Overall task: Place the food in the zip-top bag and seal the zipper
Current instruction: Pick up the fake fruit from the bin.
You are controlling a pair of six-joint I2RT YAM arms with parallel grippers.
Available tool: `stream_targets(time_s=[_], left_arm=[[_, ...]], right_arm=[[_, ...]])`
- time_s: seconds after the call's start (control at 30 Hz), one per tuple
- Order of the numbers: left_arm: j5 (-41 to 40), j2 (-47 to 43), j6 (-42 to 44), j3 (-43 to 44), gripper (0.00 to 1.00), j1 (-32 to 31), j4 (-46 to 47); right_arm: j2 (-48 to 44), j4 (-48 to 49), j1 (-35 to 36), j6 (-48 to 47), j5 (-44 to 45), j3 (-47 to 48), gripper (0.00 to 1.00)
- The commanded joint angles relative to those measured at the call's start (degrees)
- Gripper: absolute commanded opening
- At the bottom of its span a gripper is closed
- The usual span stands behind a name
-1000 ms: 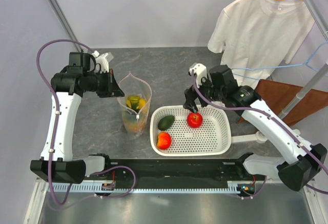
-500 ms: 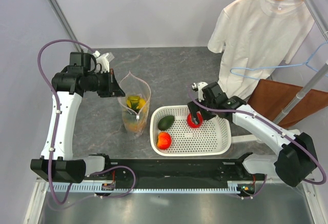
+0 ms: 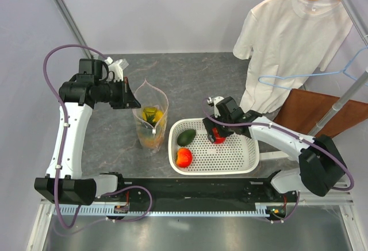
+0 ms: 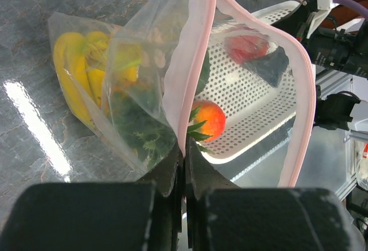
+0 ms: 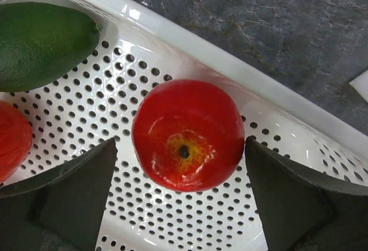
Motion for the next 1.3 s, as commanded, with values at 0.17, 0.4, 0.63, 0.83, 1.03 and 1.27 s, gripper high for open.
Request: stream_targets(time_s=[0.17,0.4,0.63,0.83,1.03,1.27], left_arm=[[1.9,-1.1,-0.4,-0.9,0.02,0.0,1.6],[1.7,-1.5,-0.4,-1.7,0.02,0.0,2.0],[1.6,-1.7,-0.8,-1.8,0.02,0.0,1.9],[1.8,-1.9,-0.8,-2.1,0.02,0.0,1.8],[2.5,-1.4,-1.1,-2.4,0.02,0.0,2.2],[2.4,-1.3,-1.1,-1.4,0.02,0.0,2.2]], right_arm=[[4.4,5.3,0.8,0.1,5.8,0.1,0.98],[-0.1,0.0,0.6,-1.1,3.5,3.7,0.73],[-10.4,-3.9,0.7,0.4,-0.3,11.2,0.41],[-9.8,-1.6,1.3,3.1,-9.0,28.3,0.42],[2.2,3.2,7.7,4.2,-11.5,49.4,0.42],[12.5,5.9,15.1,2.0,-8.4,57.5,0.43]])
